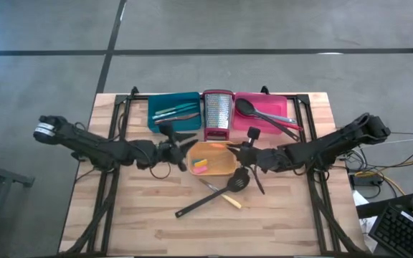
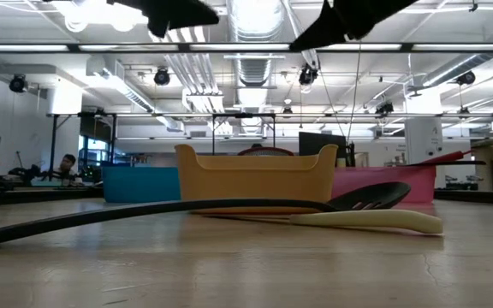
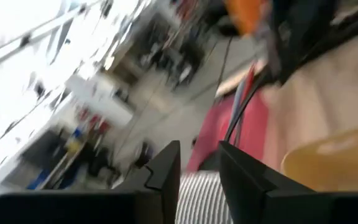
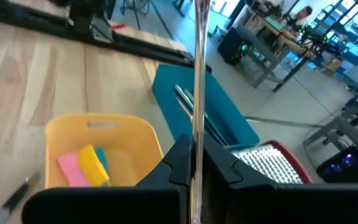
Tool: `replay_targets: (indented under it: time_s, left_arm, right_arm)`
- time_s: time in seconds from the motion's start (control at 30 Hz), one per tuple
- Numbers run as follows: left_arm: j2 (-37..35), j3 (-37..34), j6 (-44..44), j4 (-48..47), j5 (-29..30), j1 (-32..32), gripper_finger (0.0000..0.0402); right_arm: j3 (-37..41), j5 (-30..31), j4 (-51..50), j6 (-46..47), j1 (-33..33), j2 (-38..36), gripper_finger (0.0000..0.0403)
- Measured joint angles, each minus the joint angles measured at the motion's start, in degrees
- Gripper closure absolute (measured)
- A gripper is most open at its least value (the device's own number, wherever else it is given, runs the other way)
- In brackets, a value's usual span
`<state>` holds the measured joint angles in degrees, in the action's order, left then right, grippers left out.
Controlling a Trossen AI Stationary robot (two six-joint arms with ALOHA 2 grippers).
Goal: Pick & Place Kitchen Items
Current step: Put the orange spatula into the yellow bin
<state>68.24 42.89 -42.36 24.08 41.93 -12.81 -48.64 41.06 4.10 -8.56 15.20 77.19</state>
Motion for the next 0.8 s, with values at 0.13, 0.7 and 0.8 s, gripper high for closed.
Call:
replay_targets:
  time_s: [0.13, 0.7, 0.8]
  left_arm:
    - [-1.03, -0.08, 6.64, -7.42, 9.61, -0.86, 0.0284]
    - [-2.18, -3.07, 13.17, -13.30, 26.85, -1.95, 0.0282]
    - [-2.18, -4.07, 14.01, -13.54, 32.11, -2.69, 0.0282]
  right_arm:
    - [-0.40, -0.73, -4.48, 0.69, -0.64, 1.30, 0.0394]
    - [-24.19, -11.15, -37.16, 1.47, -7.02, 21.22, 0.0394]
    - [-26.52, -12.90, -40.25, -0.16, -7.63, 24.73, 0.0394]
